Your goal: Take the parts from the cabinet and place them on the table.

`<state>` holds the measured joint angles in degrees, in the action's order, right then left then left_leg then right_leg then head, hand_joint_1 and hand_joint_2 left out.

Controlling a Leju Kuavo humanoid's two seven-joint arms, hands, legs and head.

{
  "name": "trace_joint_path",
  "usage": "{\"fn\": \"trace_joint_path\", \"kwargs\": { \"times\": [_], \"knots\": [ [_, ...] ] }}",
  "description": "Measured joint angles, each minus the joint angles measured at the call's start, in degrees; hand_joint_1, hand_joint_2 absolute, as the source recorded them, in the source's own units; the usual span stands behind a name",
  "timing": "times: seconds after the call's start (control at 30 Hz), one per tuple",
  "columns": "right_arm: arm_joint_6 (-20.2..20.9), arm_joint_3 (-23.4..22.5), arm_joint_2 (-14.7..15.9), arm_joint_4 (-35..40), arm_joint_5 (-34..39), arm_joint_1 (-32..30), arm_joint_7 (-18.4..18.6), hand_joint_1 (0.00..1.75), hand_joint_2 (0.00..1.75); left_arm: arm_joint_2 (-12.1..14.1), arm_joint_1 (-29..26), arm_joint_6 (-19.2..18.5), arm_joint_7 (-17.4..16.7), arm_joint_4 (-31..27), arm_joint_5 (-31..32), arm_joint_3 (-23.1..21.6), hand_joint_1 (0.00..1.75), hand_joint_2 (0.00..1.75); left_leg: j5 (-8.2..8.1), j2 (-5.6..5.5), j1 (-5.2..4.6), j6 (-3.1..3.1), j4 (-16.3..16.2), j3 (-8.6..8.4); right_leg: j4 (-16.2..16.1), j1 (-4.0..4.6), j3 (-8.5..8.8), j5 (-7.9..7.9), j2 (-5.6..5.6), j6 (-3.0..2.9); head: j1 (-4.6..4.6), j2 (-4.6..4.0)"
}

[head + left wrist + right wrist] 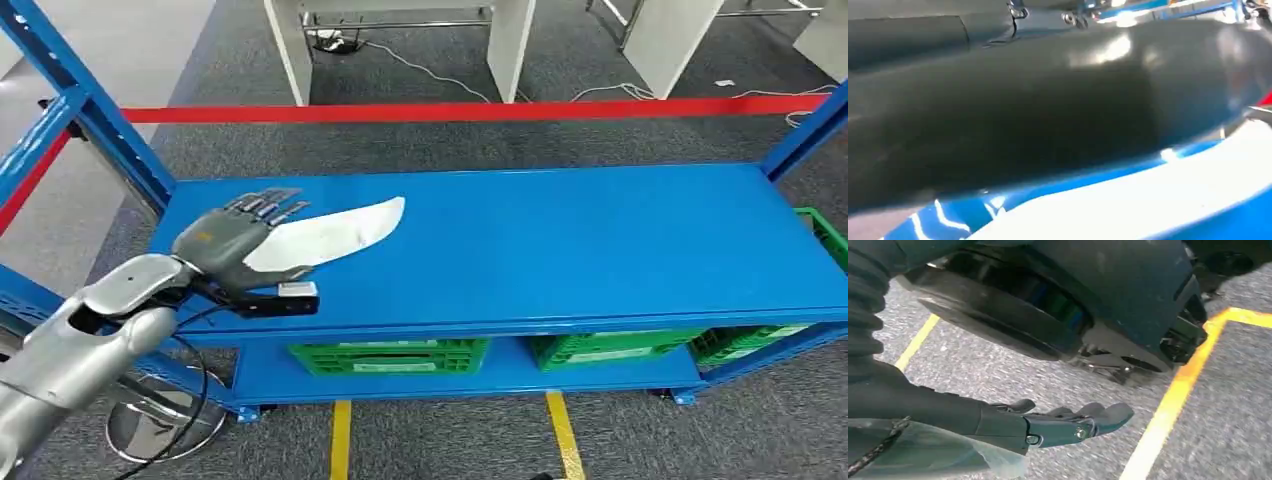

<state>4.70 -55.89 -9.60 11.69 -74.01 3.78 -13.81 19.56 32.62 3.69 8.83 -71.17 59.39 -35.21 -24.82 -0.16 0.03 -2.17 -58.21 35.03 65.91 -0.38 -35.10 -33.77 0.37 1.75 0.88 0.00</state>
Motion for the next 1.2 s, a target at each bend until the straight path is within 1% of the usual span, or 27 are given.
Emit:
{"fn": "trace_joint_path", "kwargs": {
  "times": [0.07,0.1,0.13,0.17,0.2,0.23,0.27,0.3,0.4,0.47,0.5,0.57,0.6,0.63,0.67,0.73,0.77,0.8,0.9,0.93,0.97,1.0,1.07,1.1,1.13,1.17,1.2],
  "knots": [
    [0.0,0.0,0.0,0.0,0.1,-0.1,0.0,0.0,1.75,0.0,-0.4,-0.2,0.0,0.0,-0.8,0.0,0.0,0.0,-0.4,0.01,-0.07,-0.18,-0.1,-0.23,8.0,-0.17,-5.44,-2.26,0.0,0.32,0.06,0.0],
    [0.0,0.0,0.0,0.0,0.1,-0.1,-0.1,0.0,1.75,0.0,-0.8,-0.3,0.0,0.0,-1.5,0.1,0.0,0.0,-0.63,-0.02,-0.06,-0.2,-0.1,-0.41,9.5,-0.18,-7.09,-1.77,-0.01,0.46,0.02,0.0],
    [0.0,0.0,0.0,0.0,0.1,0.1,0.0,0.0,1.75,0.0,-1.2,-0.2,0.1,0.0,-2.1,0.3,0.0,0.0,-0.95,-0.07,-0.04,-0.12,-0.1,-0.81,8.1,-0.22,-7.12,0.33,-0.05,0.55,0.02,0.0],
    [0.0,0.0,0.0,0.0,0.1,0.1,0.0,0.0,1.75,-0.1,-1.5,-0.1,0.4,0.0,-2.8,0.5,0.0,0.0,-1.35,-0.15,-0.01,0.0,-0.1,-1.34,4.5,-0.29,-5.87,3.45,-0.1,0.51,0.02,0.0],
    [0.0,0.0,0.0,0.0,0.0,0.1,0.2,0.0,1.75,-0.2,-1.9,-0.2,0.7,0.0,-3.8,0.7,0.0,1.75,-1.84,-0.22,0.03,0.22,-0.2,-1.95,-0.7,-0.33,-3.78,6.91,-0.18,0.47,0.04,0.0],
    [0.0,0.0,0.0,0.0,0.0,0.0,0.2,0.0,1.75,-0.4,-2.2,-1.0,1.2,0.0,-5.1,1.1,0.0,1.75,-2.38,-0.25,0.03,0.51,-0.3,-2.31,-5.5,-0.37,-2.07,9.22,-0.28,0.34,-0.02,0.0],
    [0.0,0.0,0.0,0.0,0.0,-0.1,0.2,0.0,1.75,-0.4,-2.3,-1.8,1.5,0.0,-6.0,1.3,0.0,1.75,-2.61,-0.3,-0.39,0.85,-0.5,-2.24,-5.7,-0.14,-0.89,8.22,-0.28,0.22,0.0,0.0],
    [0.0,0.0,0.0,0.0,0.0,-0.1,0.2,0.0,1.75,-0.2,-2.3,-2.6,1.8,0.1,-6.1,1.4,0.0,1.75,-2.65,-0.39,-0.35,1.02,-0.8,-1.96,-7.2,-0.24,-0.42,7.67,-0.17,-0.34,0.09,0.0],
    [-0.1,0.0,0.0,0.0,-0.1,-0.2,0.2,0.0,1.75,0.0,-2.3,-3.1,2.3,0.1,-6.2,1.4,0.0,1.75,-2.79,-0.33,-0.23,1.76,-0.5,-2.16,-7.1,-0.15,-0.35,7.57,0.08,-1.35,0.11,0.0],
    [-0.1,0.0,0.0,0.0,-0.1,-0.1,0.2,0.0,1.75,0.2,-2.2,-3.1,2.4,0.1,-6.2,1.5,0.0,1.75,-4.64,-0.2,-0.08,2.47,-2.9,-1.38,-7.5,-0.47,0.31,7.44,0.0,-2.0,0.46,0.0],
    [-0.1,0.0,0.0,0.0,-0.1,-0.1,0.2,0.0,1.75,0.3,-2.2,-3.1,2.4,0.1,-6.3,1.5,0.0,1.75,-6.39,-0.19,0.08,2.74,-6.5,0.35,-7.5,-0.47,0.48,7.27,-0.01,-2.24,0.57,0.0],
    [0.0,0.0,0.0,0.0,-0.1,-0.1,0.3,0.0,1.75,0.3,-2.7,-3.5,2.5,0.2,-7.0,1.5,0.0,1.75,-9.91,-0.19,0.26,3.13,-15.9,5.2,-7.5,-0.44,0.74,6.97,-0.06,-2.49,0.5,0.0],
    [0.0,0.0,0.0,0.0,-0.1,-0.2,0.3,0.0,1.75,0.3,-3.1,-4.4,2.6,0.3,-7.7,1.4,0.0,1.75,-10.07,-0.18,0.33,3.22,-18.3,6.7,-7.5,-0.44,0.9,6.85,-0.04,-2.49,0.57,0.0],
    [0.0,0.0,0.0,0.0,-0.1,-0.2,0.3,0.0,1.75,0.3,-3.3,-4.8,2.6,0.4,-8.1,1.4,0.0,1.75,-8.62,-0.18,0.42,3.2,-17.7,6.73,-7.5,-0.44,1.15,6.71,0.01,-2.47,0.5,0.0],
    [0.0,0.0,0.0,0.0,-0.1,-0.2,0.3,0.0,1.75,0.3,-3.4,-5.2,2.6,0.6,-8.5,1.4,0.0,1.75,-6.2,-0.17,0.45,3.08,-15.0,5.77,-7.5,-0.44,1.39,6.57,0.08,-2.41,0.57,0.0],
    [0.0,-0.1,0.0,0.0,-0.1,-0.1,0.3,0.0,1.75,0.3,-3.2,-5.5,2.8,0.6,-8.9,1.4,0.0,1.75,-0.25,-0.15,0.41,2.52,-5.1,1.7,-7.4,-0.43,2.14,6.18,0.13,-2.15,0.55,0.0],
    [0.0,0.0,0.0,0.0,-0.1,-0.1,0.3,0.0,1.75,0.4,-3.2,-6.1,2.8,0.6,-9.0,1.4,0.0,1.75,0.08,-0.14,0.21,2.25,-2.3,0.31,-7.5,-0.34,2.21,6.01,0.14,-1.91,0.46,0.0],
    [0.0,-0.1,0.0,0.0,-0.1,0.0,0.3,0.0,1.75,0.5,-3.0,-6.9,2.9,0.7,-9.2,1.1,0.0,1.75,-0.22,-0.12,-0.06,2.04,-1.2,-0.03,-7.3,-0.12,2.05,5.89,0.24,-1.58,0.55,0.0],
    [0.0,-0.1,0.0,0.0,-0.2,-0.1,0.3,0.0,1.75,1.3,-2.9,-7.5,3.1,1.1,-9.7,0.6,0.0,1.75,-0.72,-0.26,-0.19,1.58,-0.7,0.03,-7.8,-0.26,1.99,6.11,0.04,-0.68,0.5,0.0],
    [0.0,-0.1,0.1,0.0,-0.3,0.0,0.3,0.0,1.75,1.4,-2.9,-7.5,3.3,1.2,-9.7,0.6,0.0,1.75,-0.36,-0.18,0.48,1.12,0.3,-0.65,-7.6,-0.21,1.61,5.56,0.09,-0.29,0.44,0.0],
    [0.0,-0.1,0.1,0.0,-0.3,0.0,0.3,0.0,1.75,1.5,-2.8,-7.4,3.3,1.3,-9.7,0.4,0.0,1.75,-0.32,-0.11,0.44,0.94,0.4,-0.93,-6.4,-0.13,1.21,4.68,-0.05,-0.07,0.3,0.0],
    [0.0,0.0,0.1,0.0,-0.3,0.0,0.3,0.0,1.75,1.6,-2.8,-7.3,3.4,1.4,-9.7,0.3,0.0,1.75,-0.32,-0.08,0.46,0.66,0.4,-0.96,-2.9,-0.19,-0.43,2.73,-0.04,0.02,0.11,0.0],
    [0.1,-0.1,0.1,0.0,-0.2,0.0,0.3,0.0,1.75,1.8,-3.1,-7.4,3.5,1.6,-9.7,0.1,0.0,1.75,-0.45,0.0,0.41,0.43,0.4,-0.93,6.5,-0.29,-5.17,-0.99,-0.04,0.29,0.17,0.0],
    [0.1,-0.1,0.1,0.0,-0.1,0.0,0.2,0.0,1.75,1.9,-3.2,-7.4,3.5,1.8,-9.7,0.0,0.0,1.75,-0.47,0.01,0.41,0.41,0.4,-0.93,9.8,-0.27,-7.01,-1.72,-0.05,0.46,0.15,0.0],
    [0.1,-0.1,0.1,0.0,-0.1,0.1,0.3,0.0,1.75,2.0,-3.3,-7.5,3.5,2.1,-9.7,-0.2,0.0,1.75,-0.49,0.0,0.41,0.41,0.4,-1.0,10.1,-0.3,-7.41,-0.88,-0.06,0.58,0.15,0.0],
    [0.0,-0.1,0.1,0.0,-0.2,0.2,0.3,0.0,1.75,2.0,-3.3,-7.5,3.6,2.3,-9.6,-0.4,0.0,1.75,-0.57,-0.02,0.43,0.43,0.4,-1.11,7.7,-0.31,-6.44,1.21,-0.09,0.56,0.13,0.0],
    [0.0,-0.1,0.1,0.0,-0.2,0.2,0.4,0.0,1.75,2.1,-3.3,-7.5,3.6,2.4,-9.5,-0.6,0.0,1.75,-0.65,-0.09,0.46,0.54,0.3,-1.29,3.4,-0.33,-4.45,3.83,-0.15,0.44,0.13,0.0]
  ]
}}
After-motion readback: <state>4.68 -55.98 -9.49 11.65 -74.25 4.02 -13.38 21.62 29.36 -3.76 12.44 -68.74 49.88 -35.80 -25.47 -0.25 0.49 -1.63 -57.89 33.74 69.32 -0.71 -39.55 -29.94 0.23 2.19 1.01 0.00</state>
